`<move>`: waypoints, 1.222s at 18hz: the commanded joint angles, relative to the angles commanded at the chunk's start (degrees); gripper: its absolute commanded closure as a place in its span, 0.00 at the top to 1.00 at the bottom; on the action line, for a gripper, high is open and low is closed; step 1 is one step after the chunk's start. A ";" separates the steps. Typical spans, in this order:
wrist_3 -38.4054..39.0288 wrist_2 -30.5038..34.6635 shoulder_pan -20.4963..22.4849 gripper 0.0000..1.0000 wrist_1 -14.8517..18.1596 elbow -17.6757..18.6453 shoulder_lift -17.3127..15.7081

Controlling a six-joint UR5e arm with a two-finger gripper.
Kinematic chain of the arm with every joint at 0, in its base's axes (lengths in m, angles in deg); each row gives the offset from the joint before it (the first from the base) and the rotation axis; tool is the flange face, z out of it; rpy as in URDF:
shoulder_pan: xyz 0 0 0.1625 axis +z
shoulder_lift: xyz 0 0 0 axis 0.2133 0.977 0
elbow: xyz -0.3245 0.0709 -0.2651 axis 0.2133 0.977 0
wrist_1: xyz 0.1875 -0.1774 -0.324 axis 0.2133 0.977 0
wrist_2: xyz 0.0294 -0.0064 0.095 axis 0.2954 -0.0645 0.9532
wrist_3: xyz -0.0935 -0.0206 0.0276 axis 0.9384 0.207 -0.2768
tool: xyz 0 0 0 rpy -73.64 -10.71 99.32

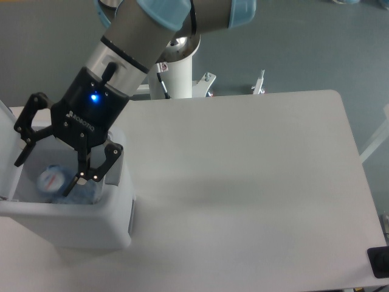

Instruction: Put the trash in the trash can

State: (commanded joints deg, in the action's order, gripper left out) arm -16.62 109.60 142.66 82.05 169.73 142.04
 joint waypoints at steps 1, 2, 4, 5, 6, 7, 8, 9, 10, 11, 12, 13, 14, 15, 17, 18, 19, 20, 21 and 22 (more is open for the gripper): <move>0.00 0.00 0.35 1.00 0.00 0.26 0.17; 0.00 0.09 1.31 1.00 0.00 0.44 0.26; -0.09 1.05 4.82 1.00 0.00 0.44 0.61; -0.17 2.18 5.79 1.00 0.00 0.10 0.96; -0.96 4.02 7.80 1.00 0.00 0.35 1.40; -2.88 5.96 9.74 1.00 -0.09 0.88 1.49; -5.86 7.45 11.06 1.00 0.00 1.84 1.76; -8.93 9.12 12.55 1.00 0.00 3.07 2.19; -11.84 10.62 14.40 1.00 0.00 4.30 2.46; -14.39 11.94 15.81 1.00 0.00 5.62 2.55; -16.50 13.17 17.04 1.00 0.00 6.76 2.46; -18.26 14.05 18.44 1.00 0.09 7.55 2.55; -19.59 14.58 19.59 1.00 0.00 8.35 2.55; -20.82 15.02 20.64 1.00 0.09 8.53 2.55; -23.19 18.08 22.23 1.00 0.35 8.62 3.60; -23.90 22.63 22.32 1.00 0.26 8.96 4.13; -24.69 27.90 22.50 1.00 0.09 9.32 4.57; -26.44 32.39 22.67 1.00 0.35 8.80 5.01; -29.07 35.56 22.68 1.00 0.35 8.79 5.79; -32.57 37.94 22.50 1.00 0.44 9.14 6.24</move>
State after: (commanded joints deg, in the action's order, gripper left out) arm -49.20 147.54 165.16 82.49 178.87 148.28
